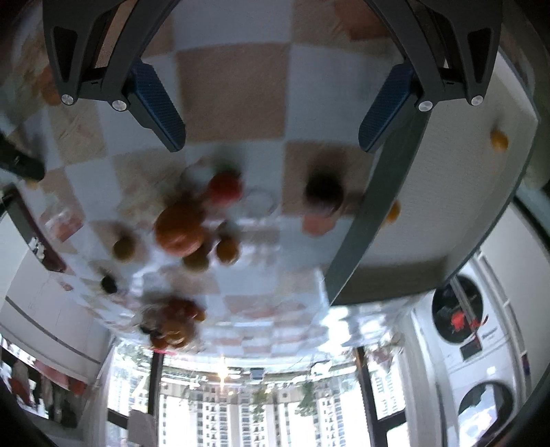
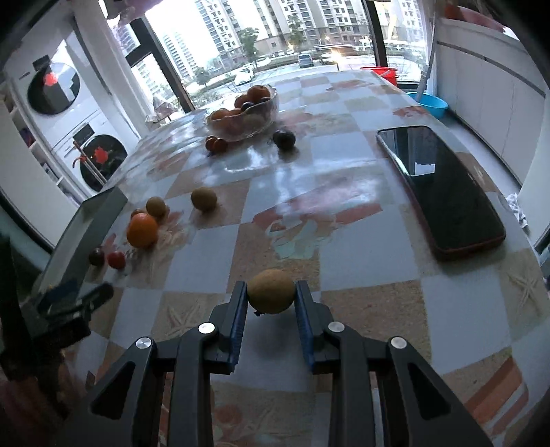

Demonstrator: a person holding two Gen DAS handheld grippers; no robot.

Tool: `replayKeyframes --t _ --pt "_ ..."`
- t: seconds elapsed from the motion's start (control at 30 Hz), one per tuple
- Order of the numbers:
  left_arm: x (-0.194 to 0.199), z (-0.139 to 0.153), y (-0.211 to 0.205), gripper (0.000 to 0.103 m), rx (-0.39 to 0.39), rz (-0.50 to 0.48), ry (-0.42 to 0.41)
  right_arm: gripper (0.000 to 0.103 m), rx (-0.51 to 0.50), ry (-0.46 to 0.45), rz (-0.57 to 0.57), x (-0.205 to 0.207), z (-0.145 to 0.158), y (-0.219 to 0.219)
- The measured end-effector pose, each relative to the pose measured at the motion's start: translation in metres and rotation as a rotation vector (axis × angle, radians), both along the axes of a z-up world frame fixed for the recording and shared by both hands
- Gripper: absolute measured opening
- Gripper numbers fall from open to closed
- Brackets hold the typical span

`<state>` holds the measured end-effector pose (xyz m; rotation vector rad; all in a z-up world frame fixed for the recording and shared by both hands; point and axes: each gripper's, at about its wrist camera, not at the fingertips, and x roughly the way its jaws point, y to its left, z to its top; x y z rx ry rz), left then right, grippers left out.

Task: Organize fruits
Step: 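Grasp a brown kiwi with the right tool while the left grasps the red tomato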

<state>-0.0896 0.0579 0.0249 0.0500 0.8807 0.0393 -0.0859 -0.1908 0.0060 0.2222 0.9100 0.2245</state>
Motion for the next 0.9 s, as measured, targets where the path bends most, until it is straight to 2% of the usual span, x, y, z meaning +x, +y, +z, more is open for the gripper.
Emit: replayKeyframes --t 0.03,0.1,0.2,0.27,0.33,0.47,0.5,0.77,0.9 --pt "0.003 0.002 -0.005 0.101 0.005 -0.010 -0.001 0.031 -0.007 -0.001 0.002 -0.001 0.000 0.001" --pt "0.012 0.003 -0.014 0.082 0.009 -0.033 0.011 0.031 -0.005 -0.001 0.002 -0.001 0.000 0.001" --pt "0.027 -0.006 -0.022 0.078 0.013 -0.032 0.061 0.030 0.003 0.002 -0.001 -0.001 0.000 0.000" --pt "0.032 -0.008 -0.021 0.075 -0.028 -0.016 0.063 0.031 0.000 0.005 0.002 -0.001 0.000 0.000" --pt "0.036 -0.007 -0.018 0.063 -0.070 -0.013 0.070 0.031 -0.002 0.005 0.003 -0.002 0.000 -0.001" --pt "0.035 -0.005 -0.018 0.028 -0.085 -0.034 0.062 0.031 0.001 0.016 0.000 -0.001 0.000 -0.001" --pt "0.034 -0.004 -0.018 0.025 -0.085 -0.040 0.065 0.031 0.004 0.019 0.000 -0.001 0.000 -0.001" --pt "0.015 0.007 0.002 0.025 -0.161 -0.041 0.077 0.031 -0.003 0.031 0.021 -0.004 0.007 0.012" --pt "0.001 0.019 0.018 0.025 -0.137 -0.032 0.049 0.031 -0.015 0.016 0.054 -0.005 0.017 0.029"
